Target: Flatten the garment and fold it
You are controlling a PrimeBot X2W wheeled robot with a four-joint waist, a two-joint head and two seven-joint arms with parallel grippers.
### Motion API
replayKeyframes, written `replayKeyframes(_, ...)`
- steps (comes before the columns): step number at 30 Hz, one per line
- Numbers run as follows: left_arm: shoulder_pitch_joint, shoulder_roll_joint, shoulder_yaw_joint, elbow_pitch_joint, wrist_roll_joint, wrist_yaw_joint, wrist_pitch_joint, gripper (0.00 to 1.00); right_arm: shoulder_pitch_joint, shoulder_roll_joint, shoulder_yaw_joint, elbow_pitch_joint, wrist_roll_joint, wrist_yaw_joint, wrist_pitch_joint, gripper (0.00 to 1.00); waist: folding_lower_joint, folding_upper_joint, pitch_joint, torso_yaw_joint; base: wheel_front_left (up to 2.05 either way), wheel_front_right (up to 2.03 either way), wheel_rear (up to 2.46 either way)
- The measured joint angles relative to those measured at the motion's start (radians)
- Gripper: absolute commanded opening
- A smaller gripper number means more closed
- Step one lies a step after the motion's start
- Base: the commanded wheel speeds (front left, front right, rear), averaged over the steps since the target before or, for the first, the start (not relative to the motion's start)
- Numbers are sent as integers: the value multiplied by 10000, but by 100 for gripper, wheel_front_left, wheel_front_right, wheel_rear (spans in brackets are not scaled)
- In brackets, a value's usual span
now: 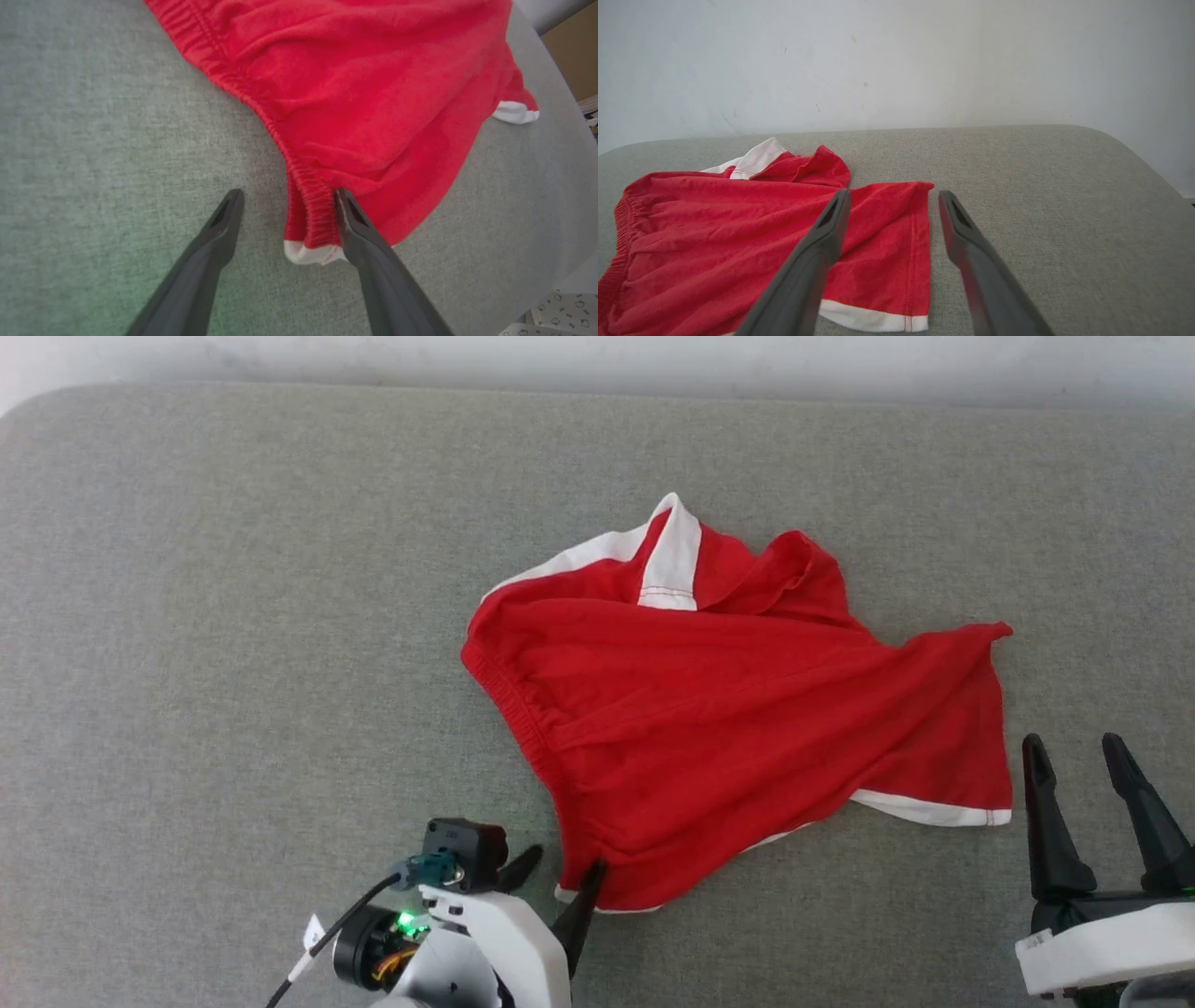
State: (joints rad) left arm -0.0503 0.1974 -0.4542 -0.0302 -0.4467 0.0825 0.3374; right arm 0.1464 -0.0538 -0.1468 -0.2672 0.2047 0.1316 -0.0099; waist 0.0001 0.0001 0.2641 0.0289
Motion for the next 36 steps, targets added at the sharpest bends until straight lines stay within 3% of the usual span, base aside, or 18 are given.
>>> replayKeyframes(8, 17, -201, 188, -136, -832, 564, 1440, 100, -37, 2, 56, 221, 104, 0, -29, 100, -1, 0, 142, -109, 0, 0, 0)
replayKeyframes(13, -3, -180, 15, -328, -1097, 612, 2579, 100, -172, 2, 75, 324, 155, 0, -90, 100, -2, 0, 231, -139, 0, 0, 0)
replayKeyframes(14, -9, -182, 10, -339, -1095, 639, 2608, 87, -217, 0, 82, 339, 157, 0, -96, 100, -2, 0, 250, -143, 0, 0, 0)
replayKeyframes(17, -32, -180, 38, -297, -1051, 782, 2533, 31, -247, 2, 107, 416, 167, 0, -98, 100, -2, 0, 296, -156, 0, 0, 0)
replayKeyframes(18, -35, -182, 58, -242, -1005, 807, 2418, 0, -256, 2, 113, 437, 169, 0, -100, 100, -2, 0, 312, -158, 0, 0, 0)
replayKeyframes(30, -6, -479, 234, 44, -905, 825, 926, 0, -431, 2, 61, 516, 167, 0, -142, 100, 1, 0, 302, -99, 0, 0, 0)
replayKeyframes(36, 444, -326, 984, -892, -1035, 1248, 385, 0, -356, -2, -33, 587, 144, 0, 692, 100, 1, 0, 121, 31, 0, 0, 0)
